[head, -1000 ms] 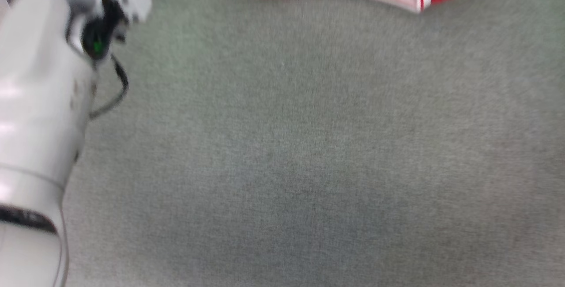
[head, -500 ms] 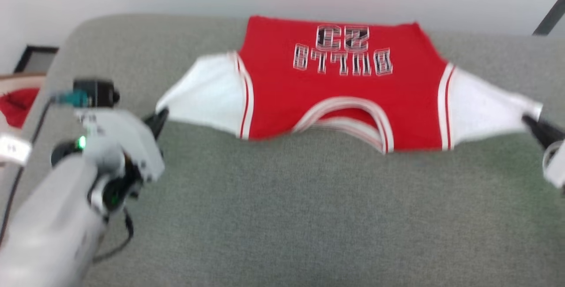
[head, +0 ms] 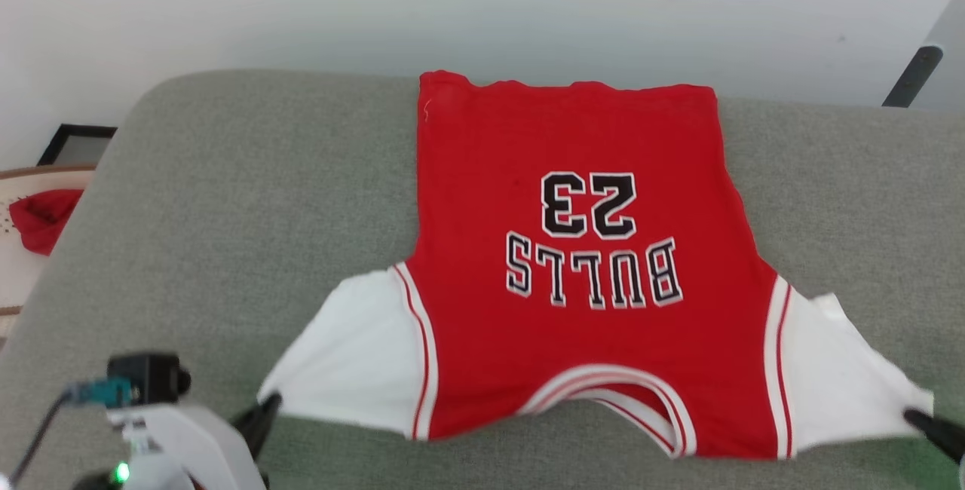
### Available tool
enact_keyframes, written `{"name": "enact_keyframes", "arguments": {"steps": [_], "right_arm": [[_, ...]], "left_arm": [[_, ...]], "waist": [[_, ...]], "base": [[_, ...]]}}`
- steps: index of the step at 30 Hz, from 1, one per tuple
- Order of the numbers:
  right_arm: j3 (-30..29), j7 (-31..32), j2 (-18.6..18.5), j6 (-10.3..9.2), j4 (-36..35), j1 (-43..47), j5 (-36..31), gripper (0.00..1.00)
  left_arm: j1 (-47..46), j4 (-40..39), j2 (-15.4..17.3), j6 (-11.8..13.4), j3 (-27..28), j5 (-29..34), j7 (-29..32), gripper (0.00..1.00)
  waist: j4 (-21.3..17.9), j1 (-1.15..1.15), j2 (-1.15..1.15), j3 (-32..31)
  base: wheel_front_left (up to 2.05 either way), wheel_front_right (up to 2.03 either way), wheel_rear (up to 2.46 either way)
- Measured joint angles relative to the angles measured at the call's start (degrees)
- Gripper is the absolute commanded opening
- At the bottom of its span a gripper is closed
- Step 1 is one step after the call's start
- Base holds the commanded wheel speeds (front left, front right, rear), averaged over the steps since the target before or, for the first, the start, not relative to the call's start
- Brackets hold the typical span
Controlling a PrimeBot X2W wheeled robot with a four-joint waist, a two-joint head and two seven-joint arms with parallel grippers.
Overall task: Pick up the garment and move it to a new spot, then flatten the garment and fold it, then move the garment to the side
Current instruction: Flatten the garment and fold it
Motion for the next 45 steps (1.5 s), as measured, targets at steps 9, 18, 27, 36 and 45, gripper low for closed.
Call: {"name": "enact_keyframes", "arguments": {"steps": [9,18,27,36,45], "right_arm": [[-11.6,9.5,3.4,0.0,-11.8,13.3,-3.3,0.0],[-19.4,16.6,11.0,0.0,-18.7,14.7,-11.5,0.76],[-21.8,22.3,14.2,0.0,-27.7,11.8,-18.0,1.0],[-22.5,23.3,14.0,0.0,-34.5,-0.9,-22.6,1.0],[-15.6,18.8,10.2,0.0,-21.7,-23.4,-26.8,1.0]], "left_arm": [[10.0,-11.4,2.6,6.4,1.5,-1.7,-2.4,0.0],[10.0,-11.7,1.9,6.6,1.4,-0.2,-4.3,0.0],[5.8,-9.4,-0.8,5.4,0.1,3.4,-6.6,0.0],[2.1,-7.7,-4.2,4.0,-1.5,5.3,-7.8,0.0],[-3.0,-5.4,-8.4,1.5,-4.1,7.2,-8.0,0.0]], "waist": [[0.0,0.0,0.0,2.3],[0.1,0.0,0.0,4.6],[0.4,0.0,0.0,7.1],[1.1,0.0,0.0,11.0],[3.6,0.0,0.0,15.6]], "base": [[0.0,0.0,0.0],[0.0,0.0,0.0],[0.0,0.0,0.0],[0.0,0.0,0.0],[0.0,0.0,0.0]]}}
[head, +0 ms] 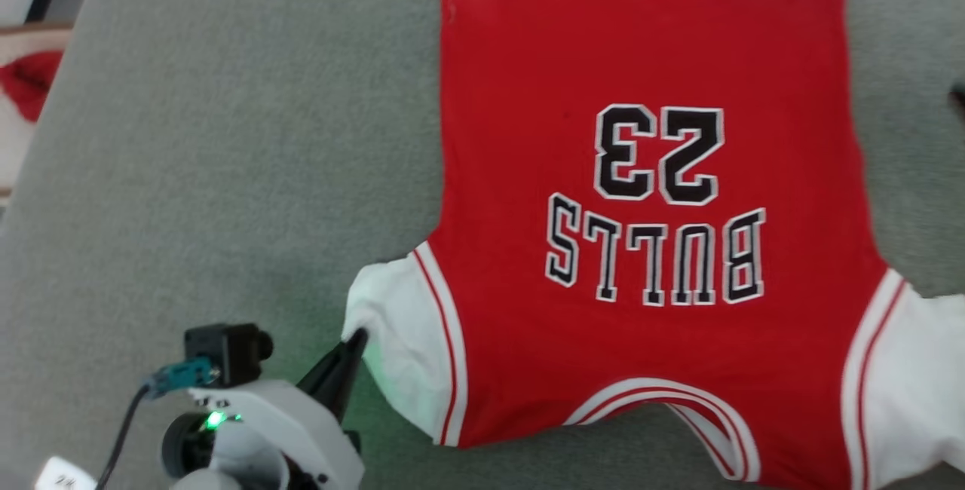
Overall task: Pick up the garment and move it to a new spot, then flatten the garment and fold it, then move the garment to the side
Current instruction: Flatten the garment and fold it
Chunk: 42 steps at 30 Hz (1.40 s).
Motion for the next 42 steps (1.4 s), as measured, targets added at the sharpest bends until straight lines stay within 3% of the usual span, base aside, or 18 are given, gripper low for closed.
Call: {"name": "enact_keyframes", "arguments": {"steps": [9,16,30,31,32,42], "right_arm": [[6.0,-2.0,-2.3,0.0,21.7,-21.0,-3.6,1.0],[8.6,-1.7,-3.3,-0.01,38.3,-31.6,-6.8,1.0],[4.0,4.5,-2.4,-0.01,61.8,-46.8,-16.5,1.0],[3.6,5.0,-2.4,-0.01,62.9,-47.5,-17.5,0.44],[3.4,5.5,-2.5,-0.01,63.9,-48.0,-18.7,0.0],[0.1,3.6,-0.2,0.0,67.9,-49.3,-24.0,0.0]], "left_arm": [[-5.4,3.2,-4.1,-3.4,-2.7,1.4,0.5,0.0],[-8.8,6.3,-7.4,-6.2,-4.7,1.9,1.0,0.0],[-12.4,11.5,-12.6,-10.7,-7.4,1.9,0.8,0.0],[-12.5,11.8,-12.7,-10.8,-7.5,1.9,0.7,0.0],[-12.4,12.0,-12.9,-11.0,-7.5,1.9,0.7,0.0],[-12.2,13.9,-12.8,-11.7,-7.0,1.0,-0.1,0.0]], "waist": [[4.9,0.0,0.0,4.5],[9.3,0.0,0.0,7.6],[16.2,0.0,0.0,11.2],[16.5,0.0,0.0,11.2],[16.8,0.0,0.0,11.2],[16.3,0.0,0.0,10.2]], "base": [[0.0,0.0,0.0],[0.0,0.0,0.0],[0.0,0.0,0.0],[0.0,0.0,0.0],[0.0,0.0,0.0],[0.0,0.0,0.0]]}}
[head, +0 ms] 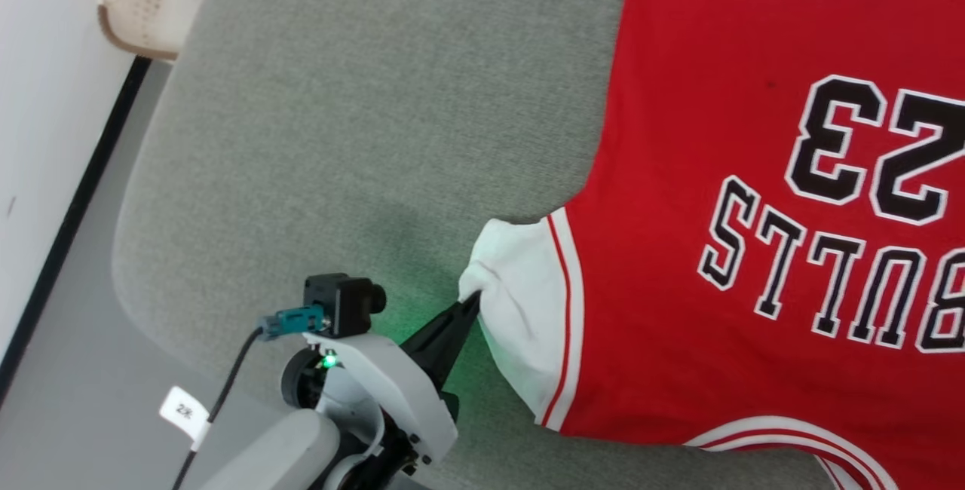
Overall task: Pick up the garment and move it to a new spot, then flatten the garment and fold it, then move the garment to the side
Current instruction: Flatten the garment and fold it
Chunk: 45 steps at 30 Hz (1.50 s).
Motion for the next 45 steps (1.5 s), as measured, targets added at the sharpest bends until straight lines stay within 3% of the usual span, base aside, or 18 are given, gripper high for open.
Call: {"name": "enact_keyframes", "arguments": {"steps": [6,12,22,27,35,45], "right_arm": [[2.1,0.1,2.3,0.0,-1.3,1.3,2.5,0.0],[8.1,1.3,3.1,0.0,-7.9,7.2,10.5,0.0],[14.6,3.9,-1.8,0.0,-27.1,24.4,26.7,0.0],[13.5,4.6,-3.4,0.0,-36.2,34.2,32.2,0.0],[9.0,6.1,-3.2,0.0,-48.5,50.2,34.9,0.0],[0.1,8.6,2.8,0.0,-59.5,66.6,33.2,0.0]], "left_arm": [[0.6,0.6,1.5,0.2,1.0,-0.2,-0.5,0.0],[1.5,0.4,3.7,1.3,2.3,-0.4,-0.7,0.0],[4.1,-1.3,7.6,3.8,4.2,-1.4,-0.1,0.0],[5.7,-2.4,9.1,4.9,4.9,-2.1,0.2,0.0],[7.8,-4.4,11.2,6.4,5.6,-2.7,0.6,0.0],[9.2,-6.3,12.4,7.5,6.0,-3.2,1.1,0.0]], "waist": [[-2.5,0.0,0.0,-1.2],[-6.1,0.0,0.0,-3.1],[-12.5,0.0,0.0,-7.6],[-15.5,0.0,0.0,-10.0],[-19.7,0.0,0.0,-13.4],[-22.7,0.0,0.0,-16.2]], "base": [[0.0,0.0,0.0],[0.0,0.0,0.0],[0.0,0.0,0.0],[0.0,0.0,0.0],[0.0,0.0,0.0],[0.0,0.0,0.0]]}}
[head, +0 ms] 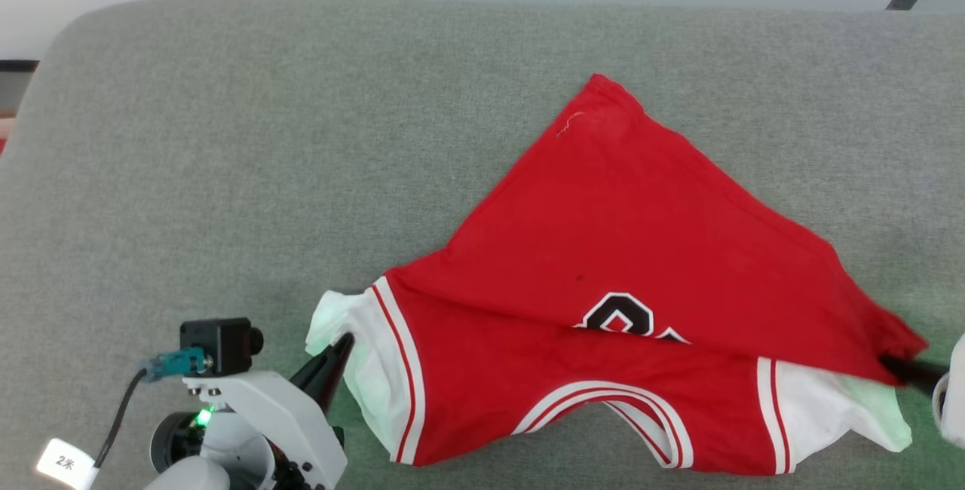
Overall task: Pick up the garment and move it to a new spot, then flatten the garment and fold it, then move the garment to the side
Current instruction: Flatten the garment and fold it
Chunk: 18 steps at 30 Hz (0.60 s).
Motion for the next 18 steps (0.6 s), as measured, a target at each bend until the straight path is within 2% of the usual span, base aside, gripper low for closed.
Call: {"name": "enact_keyframes", "arguments": {"steps": [5,6,8,9,18], "right_arm": [[-3.1,0.2,3.7,0.0,-2.2,3.9,-1.6,0.0],[-3.4,0.1,4.1,0.0,-2.4,4.3,-2.0,0.04],[-3.7,0.0,4.7,0.0,-3.0,4.5,-2.7,0.71],[-3.9,0.0,4.9,0.0,-3.4,4.5,-3.2,0.99],[-5.9,1.6,5.5,0.0,-8.5,5.6,-4.4,1.0]], "left_arm": [[0.4,-0.6,0.3,0.2,0.0,-0.1,0.0,0.0],[0.4,-0.7,0.3,0.2,0.0,-0.1,0.0,0.0],[0.5,-0.8,0.4,0.3,0.0,-0.1,0.0,0.0],[0.5,-0.9,0.5,0.3,0.0,-0.1,0.0,0.0],[0.5,-1.2,0.2,0.2,-0.3,-0.1,0.1,0.0]], "waist": [[-0.5,0.0,0.0,-0.5],[-0.5,0.0,0.0,-0.6],[-0.5,0.0,0.0,-0.7],[-0.5,0.0,0.0,-0.7],[-0.1,0.0,0.0,-0.7]], "base": [[0.0,0.0,0.0],[0.0,0.0,0.0],[0.0,0.0,0.0],[0.0,0.0,0.0],[0.0,0.0,0.0]]}}
